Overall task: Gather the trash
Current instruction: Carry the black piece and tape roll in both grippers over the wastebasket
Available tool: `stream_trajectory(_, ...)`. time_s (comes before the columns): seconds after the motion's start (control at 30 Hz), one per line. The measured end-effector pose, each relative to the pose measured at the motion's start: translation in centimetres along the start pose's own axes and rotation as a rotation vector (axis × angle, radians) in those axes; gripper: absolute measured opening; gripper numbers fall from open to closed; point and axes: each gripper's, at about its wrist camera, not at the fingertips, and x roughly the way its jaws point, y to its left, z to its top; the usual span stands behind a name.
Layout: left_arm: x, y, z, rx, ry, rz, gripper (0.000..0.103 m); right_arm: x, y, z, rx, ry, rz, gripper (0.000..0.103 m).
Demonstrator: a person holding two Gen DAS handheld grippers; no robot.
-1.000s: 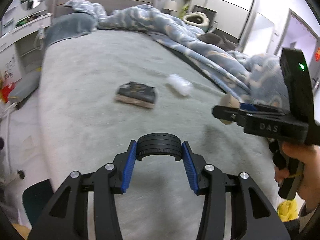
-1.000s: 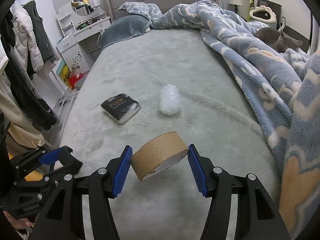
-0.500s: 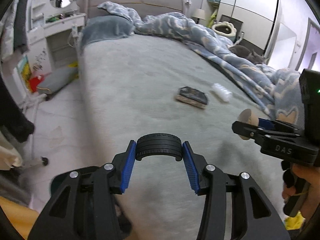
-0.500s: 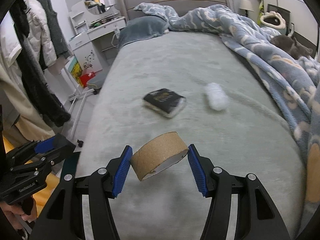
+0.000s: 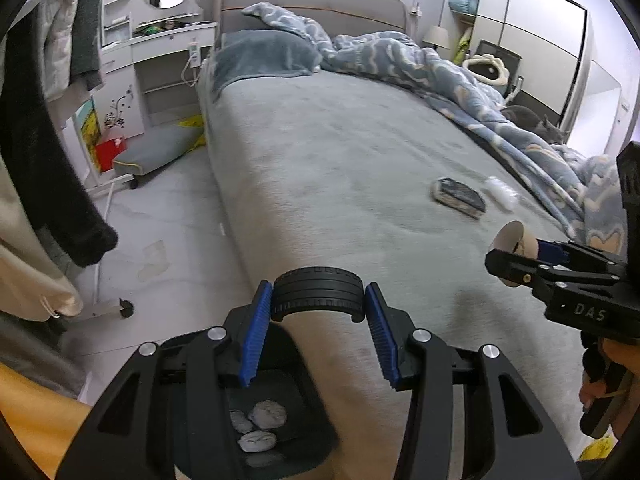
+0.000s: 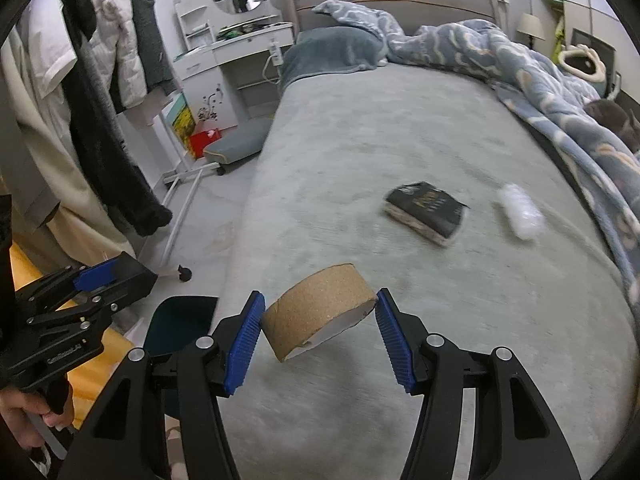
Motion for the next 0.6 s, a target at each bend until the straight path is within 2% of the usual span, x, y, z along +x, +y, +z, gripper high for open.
stream_trajectory(0.27, 0.7, 3.8, -0.8, -0.046, 0.037, 0.022, 0.05, 1.8, 3.6, 0.8, -0.033, 0.016, 0.049, 0.058)
stream_trajectory(0.6, 2.2, 7.5, -2.8, -0.084, 0.126, 0.03, 0.05, 3.5, 7.7, 1.7, -0.071, 0.029, 0.104, 0.058)
